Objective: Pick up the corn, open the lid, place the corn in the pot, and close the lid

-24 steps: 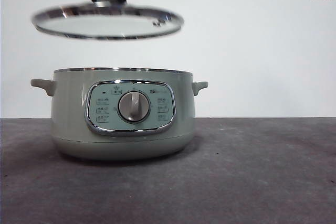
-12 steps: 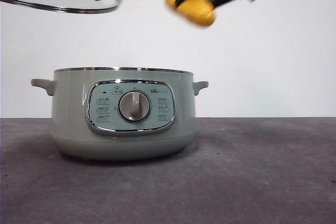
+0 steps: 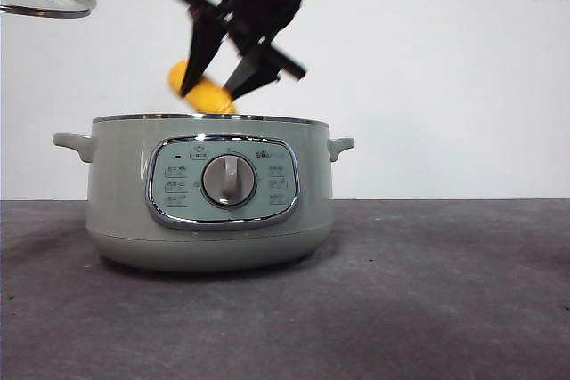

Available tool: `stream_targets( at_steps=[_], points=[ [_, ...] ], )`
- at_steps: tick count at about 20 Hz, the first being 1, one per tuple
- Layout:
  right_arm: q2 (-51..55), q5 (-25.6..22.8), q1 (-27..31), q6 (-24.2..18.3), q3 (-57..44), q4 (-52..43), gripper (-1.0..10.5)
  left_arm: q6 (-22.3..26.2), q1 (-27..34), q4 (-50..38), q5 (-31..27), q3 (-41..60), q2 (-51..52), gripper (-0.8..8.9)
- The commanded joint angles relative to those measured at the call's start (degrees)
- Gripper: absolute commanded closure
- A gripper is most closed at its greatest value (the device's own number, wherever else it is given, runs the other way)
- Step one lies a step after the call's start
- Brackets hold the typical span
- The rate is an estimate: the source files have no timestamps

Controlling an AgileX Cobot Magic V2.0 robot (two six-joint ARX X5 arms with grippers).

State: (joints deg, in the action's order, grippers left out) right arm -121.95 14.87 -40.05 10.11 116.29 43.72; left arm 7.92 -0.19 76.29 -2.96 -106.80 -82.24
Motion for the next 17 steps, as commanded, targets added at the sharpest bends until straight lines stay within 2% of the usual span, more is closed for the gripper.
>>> stream_targets(
  at_steps=[1, 5, 15, 17],
  points=[
    [-3.34, -3.5, -1.55, -1.62, 0.5, 0.59, 9.6, 0.48, 1.05, -0.96, 0.02, -0.33, 0.7, 8.22],
    [-6.97, -8.61, -2.71, -2.34, 0.5, 2.84, 9.6, 0.48, 1.18, -0.94, 0.02, -0.33, 0.7, 8.22],
    [-9.49, -9.99, -2.69, -2.36, 0.48, 4.28, 9.6, 0.46, 1.16, -1.27, 0.66, -0.33, 0.7, 8.22],
    [-9.49, -9.99, -2.69, -2.38, 0.48, 5.14, 9.2, 0.46, 1.18, -1.38, 2.38, -0.33, 0.7, 8.22]
  ],
)
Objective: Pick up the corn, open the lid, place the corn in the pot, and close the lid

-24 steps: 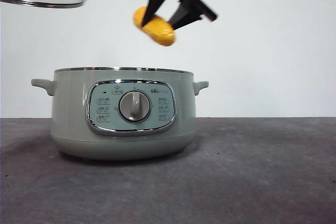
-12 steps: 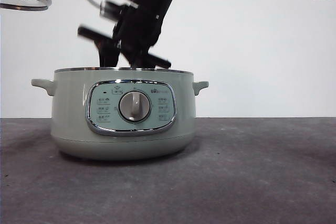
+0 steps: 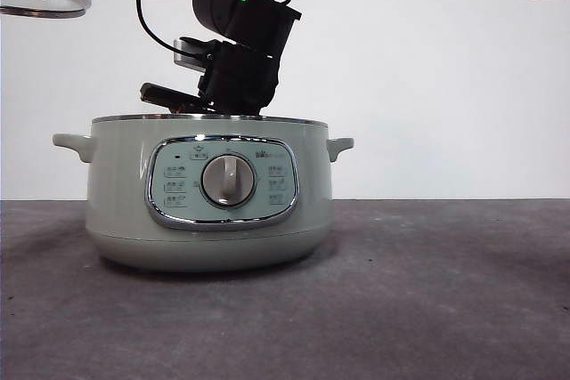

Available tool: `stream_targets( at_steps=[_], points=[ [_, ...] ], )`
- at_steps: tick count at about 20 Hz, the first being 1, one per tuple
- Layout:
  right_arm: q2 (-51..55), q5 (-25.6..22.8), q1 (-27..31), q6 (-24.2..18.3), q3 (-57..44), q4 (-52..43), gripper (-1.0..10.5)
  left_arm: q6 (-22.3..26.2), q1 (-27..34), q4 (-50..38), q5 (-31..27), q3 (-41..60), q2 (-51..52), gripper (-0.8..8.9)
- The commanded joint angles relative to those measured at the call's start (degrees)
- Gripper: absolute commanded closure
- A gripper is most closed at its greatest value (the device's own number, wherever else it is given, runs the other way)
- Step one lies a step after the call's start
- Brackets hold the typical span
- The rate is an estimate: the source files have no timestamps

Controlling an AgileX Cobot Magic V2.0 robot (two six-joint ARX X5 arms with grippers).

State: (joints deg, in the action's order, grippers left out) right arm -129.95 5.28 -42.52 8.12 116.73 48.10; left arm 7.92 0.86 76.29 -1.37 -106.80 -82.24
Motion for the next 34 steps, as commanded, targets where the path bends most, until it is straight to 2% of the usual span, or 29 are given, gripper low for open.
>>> stream_targets(
  at_steps=[1, 3, 4, 7, 9, 11, 13, 15, 17, 19, 23, 26, 30, 34],
  points=[
    [-1.49, -0.42, -0.22, -0.5, 0.04, 1.46, 7.9, 0.46, 0.13, -1.57, 1.38, -0.33, 0.68, 8.22],
    [-1.49, -0.37, -0.22, -0.59, 0.07, 1.66, 3.6, 0.44, 0.11, -1.77, 1.84, -0.33, 0.68, 8.22],
    [-1.36, -0.39, -0.22, -0.59, 0.13, 1.68, 3.3, 0.46, 0.11, -1.77, 1.81, -0.33, 0.68, 8.22],
    [1.77, -1.09, -0.26, -0.61, 0.44, 1.97, 3.3, 0.44, 0.11, -1.81, 1.84, -0.33, 0.68, 8.22],
    [6.43, -2.23, -0.28, -1.05, 0.44, 4.0, 3.8, 0.42, 0.07, -1.81, 2.01, -0.33, 0.68, 8.22],
    [12.76, -5.66, -0.28, -3.85, 0.44, 7.54, 4.8, 0.17, 0.07, -2.16, 5.42, -0.33, 0.59, 8.22],
    [19.28, -8.52, -0.28, -5.66, 0.44, 11.43, 6.8, -0.2, -0.33, -2.45, 6.34, -0.33, 0.57, 8.22],
    [25.7, -11.08, -0.28, -6.88, 0.42, 15.78, 9.6, -0.39, -1.73, -2.45, 6.34, -0.33, 0.44, 8.22],
    [30.75, -15.54, -0.28, -7.63, 0.42, 18.34, 9.6, -0.39, -2.95, -2.4, 6.34, -0.33, -0.07, 8.22],
    [35.41, -17.73, -0.26, -8.35, 0.39, 21.77, 9.6, -0.46, -4.61, -2.38, 6.36, -0.33, -0.96, 8.22],
    [43.12, -20.44, -0.26, -8.33, 0.31, 30.77, 9.6, -1.11, -8.9, -2.43, 6.36, -0.33, -3.93, 8.22],
    [49.72, -19.74, -0.26, -8.2, -1.86, 30.84, 9.6, -1.77, -12.83, -2.64, 6.34, -0.31, -6.88, 8.22],
    [60.11, -19.71, -0.26, -6.27, -10.82, 30.84, 9.6, -1.95, -18.58, -3.72, 6.27, -0.31, -11.17, 8.22],
    [71.14, -20.33, -0.26, -2.82, -24.52, 30.82, 9.6, -2.03, -23.63, -7.34, 6.25, -0.31, -14.67, 8.22]
  ],
)
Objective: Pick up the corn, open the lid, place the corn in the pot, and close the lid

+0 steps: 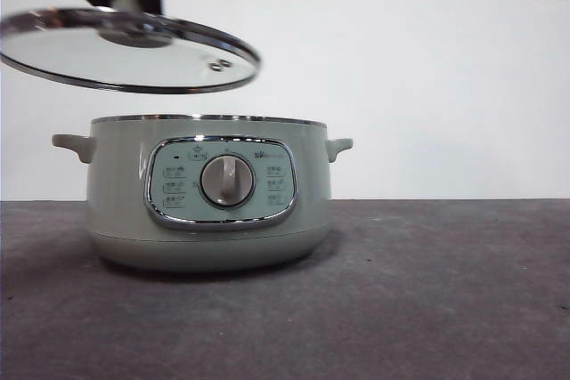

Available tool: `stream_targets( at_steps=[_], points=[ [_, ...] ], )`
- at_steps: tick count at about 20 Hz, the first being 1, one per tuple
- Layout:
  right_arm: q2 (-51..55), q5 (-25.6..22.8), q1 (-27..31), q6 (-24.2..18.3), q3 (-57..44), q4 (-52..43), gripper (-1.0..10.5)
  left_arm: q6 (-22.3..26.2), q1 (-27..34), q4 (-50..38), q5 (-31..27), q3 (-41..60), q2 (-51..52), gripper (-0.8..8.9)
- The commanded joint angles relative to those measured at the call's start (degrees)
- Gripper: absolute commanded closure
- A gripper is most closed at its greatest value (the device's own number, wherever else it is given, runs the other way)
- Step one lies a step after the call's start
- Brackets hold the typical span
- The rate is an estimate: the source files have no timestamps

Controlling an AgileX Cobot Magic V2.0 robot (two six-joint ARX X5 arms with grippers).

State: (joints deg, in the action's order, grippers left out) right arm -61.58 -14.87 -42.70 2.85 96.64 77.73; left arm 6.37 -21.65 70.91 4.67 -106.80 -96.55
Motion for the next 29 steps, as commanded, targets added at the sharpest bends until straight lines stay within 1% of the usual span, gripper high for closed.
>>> stream_targets(
  at_steps=[1, 5, 9, 16, 21, 25, 26, 28, 29],
  points=[
    [5.29, -0.17, -0.09, 3.43, -8.0, 1.18, 9.6, -0.92, -2.08, -2.58, 0.24, -0.31, -1.2, 8.22],
    [12.52, -0.37, -0.09, 6.71, -17.44, 1.18, 9.6, -1.29, -4.63, -3.91, 0.17, -0.31, -4.35, 8.22],
    [16.0, -0.5, -0.09, 9.11, -21.4, 1.16, 9.6, -1.46, -5.68, -5.86, 0.2, -0.31, -7.85, 8.22],
    [16.9, -0.52, -0.09, 9.18, -22.4, 0.17, 9.6, -1.64, -5.81, -7.19, -0.17, -0.31, -11.98, 8.22],
    [16.87, -0.55, -0.09, 9.14, -22.4, -1.09, 9.6, -1.64, -5.81, -10.6, -0.22, -0.31, -12.39, 8.22],
    [16.85, -0.55, -0.09, 9.16, -22.4, -1.16, 9.6, -1.6, -5.77, -10.45, -0.22, -0.31, -12.44, 8.22],
    [16.85, -0.55, -0.09, 9.16, -22.4, -1.25, 9.6, -1.51, -5.77, -10.38, -0.48, -0.31, -12.44, 8.22],
    [16.85, -0.55, -0.09, 9.16, -22.4, -1.4, 9.6, -1.2, -5.77, -10.34, -3.02, -0.31, -12.44, 8.22],
    [16.85, -0.55, -0.09, 9.16, -22.4, -1.42, 9.6, -0.76, -5.77, -10.4, -3.17, -0.31, -12.44, 8.22]
  ],
)
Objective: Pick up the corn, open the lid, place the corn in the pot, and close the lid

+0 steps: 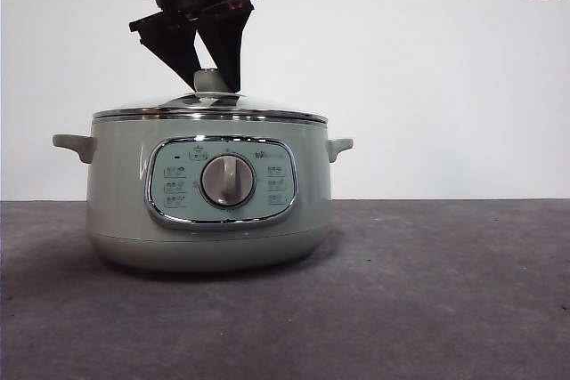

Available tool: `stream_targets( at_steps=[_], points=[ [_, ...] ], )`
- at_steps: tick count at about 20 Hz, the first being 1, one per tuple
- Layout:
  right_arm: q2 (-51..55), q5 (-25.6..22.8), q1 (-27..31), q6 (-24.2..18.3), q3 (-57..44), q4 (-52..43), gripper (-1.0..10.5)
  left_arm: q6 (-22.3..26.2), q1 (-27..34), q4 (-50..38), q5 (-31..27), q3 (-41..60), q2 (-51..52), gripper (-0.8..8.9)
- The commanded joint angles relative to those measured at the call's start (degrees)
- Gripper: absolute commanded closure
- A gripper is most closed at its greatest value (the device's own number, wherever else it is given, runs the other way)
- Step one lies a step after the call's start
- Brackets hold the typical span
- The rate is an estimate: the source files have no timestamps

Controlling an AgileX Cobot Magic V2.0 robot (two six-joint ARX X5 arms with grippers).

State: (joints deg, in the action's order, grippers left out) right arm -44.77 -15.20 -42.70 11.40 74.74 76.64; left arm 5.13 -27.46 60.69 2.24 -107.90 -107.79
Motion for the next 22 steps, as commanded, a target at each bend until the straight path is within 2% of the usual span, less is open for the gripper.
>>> stream_targets(
  at_steps=[1, 3, 4, 6, 7, 8, 14, 20, 21, 22],
  points=[
    [0.04, -0.24, -0.09, 0.61, -0.5, -0.35, 9.6, 0.59, 0.04, -0.17, -0.74, 0.79, -1.2, 8.21],
    [0.04, -0.24, -0.09, 0.63, -0.5, -0.37, 9.6, 0.46, 0.02, -0.2, -0.5, 0.79, -1.2, 7.92],
    [0.04, -0.24, -0.09, 0.61, -0.5, -0.37, 9.6, 0.39, 0.02, -0.44, -0.31, 0.79, -1.2, 6.7],
    [0.02, -0.24, -0.09, 0.61, -0.5, -0.52, 9.6, -0.39, 0.04, -0.83, -0.31, 0.79, -1.2, 3.26],
    [0.0, -0.24, -0.09, 0.61, -0.5, -0.61, 9.6, -0.46, 0.04, -0.98, -0.28, 0.79, -1.2, 2.33],
    [0.02, -0.24, -0.09, 0.61, -0.5, -0.79, 9.6, -0.42, 0.04, -1.16, -0.28, 0.79, -1.2, 2.08],
    [-0.02, -0.24, -0.09, 0.39, -0.5, -3.45, 9.6, -0.63, 0.04, -1.66, 2.58, 0.79, 0.17, 2.11],
    [-0.07, -0.28, -0.09, 0.42, -0.5, -3.54, 9.6, -0.57, 0.02, 2.27, 2.47, 0.79, 10.84, 2.23],
    [-0.07, -0.35, -0.09, 0.39, -0.5, -3.52, 9.6, -0.61, 0.02, 4.5, 2.47, 0.79, 13.57, 2.85],
    [-0.07, -1.31, -0.09, 0.44, -0.5, -3.54, 9.6, -0.59, 0.02, 6.38, 2.47, 0.79, 15.85, 4.02]
  ],
)
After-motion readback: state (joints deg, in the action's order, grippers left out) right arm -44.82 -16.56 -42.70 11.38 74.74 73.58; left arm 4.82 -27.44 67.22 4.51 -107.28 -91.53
